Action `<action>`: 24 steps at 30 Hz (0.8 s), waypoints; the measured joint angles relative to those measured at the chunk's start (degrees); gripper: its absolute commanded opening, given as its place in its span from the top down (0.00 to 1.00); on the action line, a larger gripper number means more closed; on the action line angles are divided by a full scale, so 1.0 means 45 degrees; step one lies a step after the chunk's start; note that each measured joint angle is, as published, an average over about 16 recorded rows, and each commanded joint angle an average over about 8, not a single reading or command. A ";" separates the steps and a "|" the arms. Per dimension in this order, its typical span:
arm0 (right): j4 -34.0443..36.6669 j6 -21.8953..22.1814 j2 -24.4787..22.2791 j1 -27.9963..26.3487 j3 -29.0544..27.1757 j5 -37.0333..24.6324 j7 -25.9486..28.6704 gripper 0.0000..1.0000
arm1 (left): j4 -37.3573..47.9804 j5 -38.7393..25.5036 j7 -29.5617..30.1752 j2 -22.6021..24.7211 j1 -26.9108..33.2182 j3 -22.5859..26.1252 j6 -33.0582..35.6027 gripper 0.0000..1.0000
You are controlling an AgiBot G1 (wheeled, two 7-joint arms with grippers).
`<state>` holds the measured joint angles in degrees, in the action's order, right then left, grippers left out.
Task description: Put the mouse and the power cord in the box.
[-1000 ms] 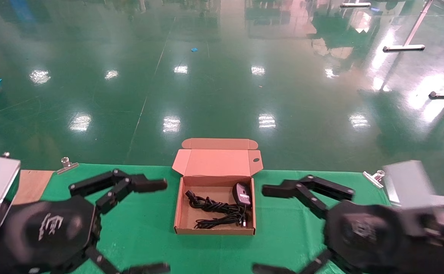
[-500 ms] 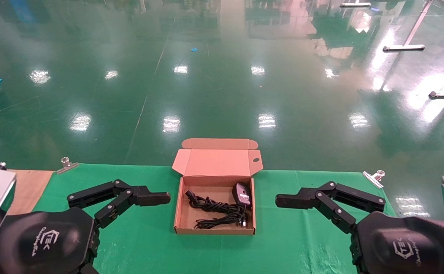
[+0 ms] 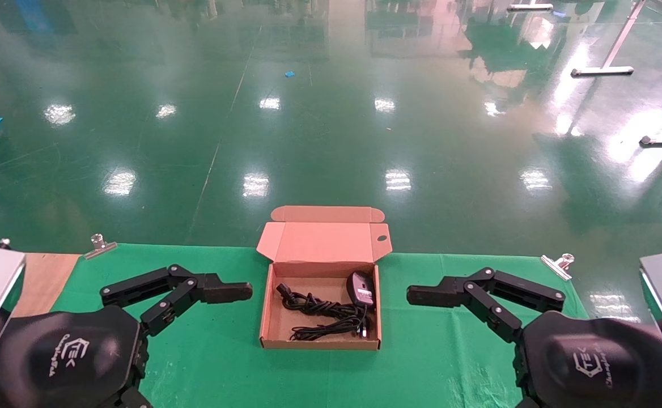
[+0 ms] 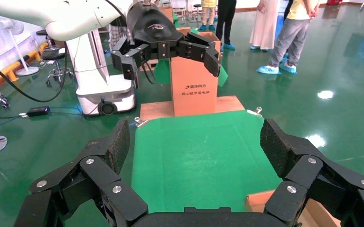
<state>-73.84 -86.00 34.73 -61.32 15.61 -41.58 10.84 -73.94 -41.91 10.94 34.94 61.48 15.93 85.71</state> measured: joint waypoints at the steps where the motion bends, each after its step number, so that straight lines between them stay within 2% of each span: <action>1: 0.0006 0.0006 0.0006 -0.0005 0.0008 -0.0006 -0.0002 0.00 | 0.0007 0.0000 -0.0003 0.0001 0.0001 0.0001 -0.0001 0.00; 24: 0.0061 0.0069 0.0061 -0.0050 0.0090 -0.0058 -0.0023 0.00 | 0.0070 0.0002 -0.0037 0.0015 0.0017 0.0018 -0.0009 0.00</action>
<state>-73.57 -85.69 35.01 -61.54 16.01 -41.84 10.74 -73.62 -41.90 10.77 35.01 61.55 16.02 85.67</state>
